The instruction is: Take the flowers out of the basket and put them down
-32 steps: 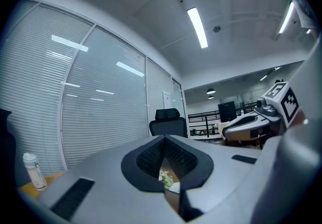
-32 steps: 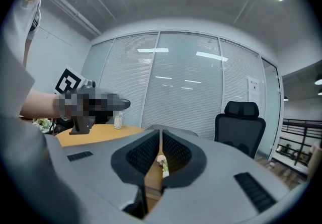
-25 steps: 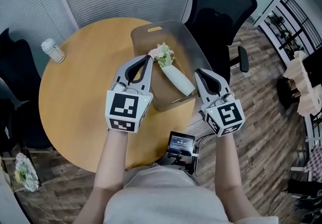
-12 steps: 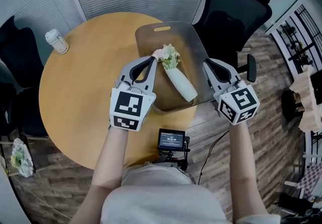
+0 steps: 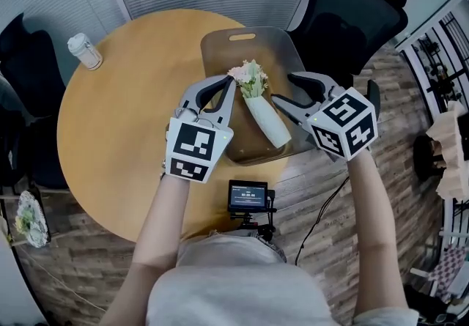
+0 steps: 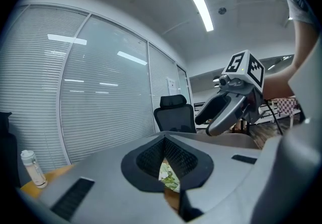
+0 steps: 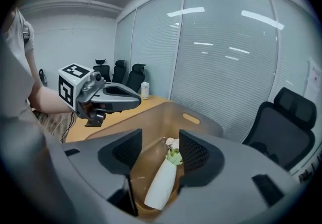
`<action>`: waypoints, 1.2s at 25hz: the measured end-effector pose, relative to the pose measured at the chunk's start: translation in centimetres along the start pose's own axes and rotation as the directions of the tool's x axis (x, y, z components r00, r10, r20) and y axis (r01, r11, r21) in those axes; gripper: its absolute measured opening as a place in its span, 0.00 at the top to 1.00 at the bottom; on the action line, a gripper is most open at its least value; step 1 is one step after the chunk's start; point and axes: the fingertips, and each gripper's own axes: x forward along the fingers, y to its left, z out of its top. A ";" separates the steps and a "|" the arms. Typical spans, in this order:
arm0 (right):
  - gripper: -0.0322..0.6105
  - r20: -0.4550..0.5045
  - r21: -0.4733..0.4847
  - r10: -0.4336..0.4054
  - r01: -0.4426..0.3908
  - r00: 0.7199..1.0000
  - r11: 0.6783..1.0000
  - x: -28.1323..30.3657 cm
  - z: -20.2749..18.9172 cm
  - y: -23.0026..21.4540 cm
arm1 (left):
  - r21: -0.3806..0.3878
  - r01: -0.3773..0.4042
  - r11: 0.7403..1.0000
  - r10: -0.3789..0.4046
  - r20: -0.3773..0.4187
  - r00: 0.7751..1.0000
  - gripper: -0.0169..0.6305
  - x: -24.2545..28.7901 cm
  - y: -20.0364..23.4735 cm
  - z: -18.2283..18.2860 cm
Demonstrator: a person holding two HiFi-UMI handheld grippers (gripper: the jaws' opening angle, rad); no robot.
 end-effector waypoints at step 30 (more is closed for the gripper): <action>0.45 -0.670 0.225 0.219 -0.087 0.710 0.971 15.2 -15.8 -0.1 | -0.019 0.008 1.000 -0.010 -0.073 0.997 0.97 3.0 0.5 -2.7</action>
